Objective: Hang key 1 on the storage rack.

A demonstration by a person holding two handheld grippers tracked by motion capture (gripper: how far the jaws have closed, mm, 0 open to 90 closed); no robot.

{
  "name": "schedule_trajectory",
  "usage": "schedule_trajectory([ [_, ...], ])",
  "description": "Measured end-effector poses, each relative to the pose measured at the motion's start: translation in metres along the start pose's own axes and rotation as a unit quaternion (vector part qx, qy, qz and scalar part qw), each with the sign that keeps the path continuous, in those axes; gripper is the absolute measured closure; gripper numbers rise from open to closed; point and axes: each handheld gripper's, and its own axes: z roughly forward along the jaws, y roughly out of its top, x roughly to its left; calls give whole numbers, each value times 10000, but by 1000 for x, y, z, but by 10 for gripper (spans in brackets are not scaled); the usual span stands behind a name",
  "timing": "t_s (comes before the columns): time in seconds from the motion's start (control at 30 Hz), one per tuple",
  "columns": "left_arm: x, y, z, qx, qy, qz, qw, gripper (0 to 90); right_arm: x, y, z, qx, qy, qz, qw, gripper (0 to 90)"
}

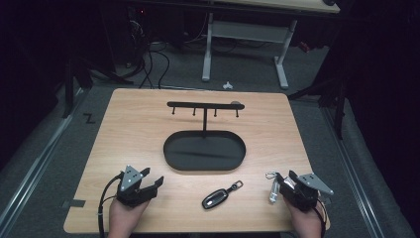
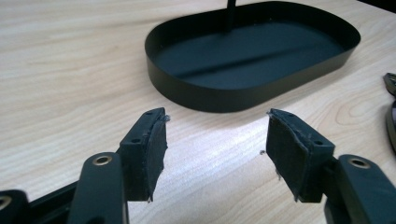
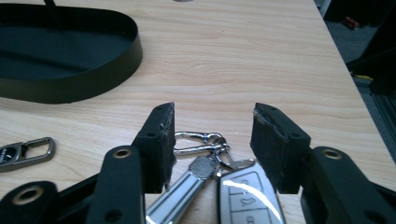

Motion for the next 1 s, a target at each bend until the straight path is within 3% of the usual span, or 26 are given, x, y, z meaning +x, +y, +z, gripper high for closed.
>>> schedule_trajectory([
  [0.17,-9,0,7,80,-83,285,9995,344,7,0,2,73,126,-88,9999,420],
  [0.43,-11,2,9,-4,-262,238,9994,333,16,-2,-1,131,444,-268,9986,418],
  [0.6,-16,2,7,-4,-245,359,9991,338,24,-1,0,143,632,-307,9974,425],
  [0.63,-18,2,7,-12,-252,401,9989,342,31,-1,2,188,817,-348,9959,442],
  [0.83,-20,1,7,-6,-264,407,9988,343,52,0,3,162,1204,-530,9912,533],
  [0.93,-19,-2,2,-3,-228,412,9989,343,70,2,5,236,1621,-691,9841,581],
  [0.97,-19,-2,2,-3,-228,412,9989,343,70,2,5,236,1621,-691,9841,581],
  [1.0,-18,-3,-2,-35,-224,378,9990,343,80,1,9,285,1786,-790,9803,602],
])
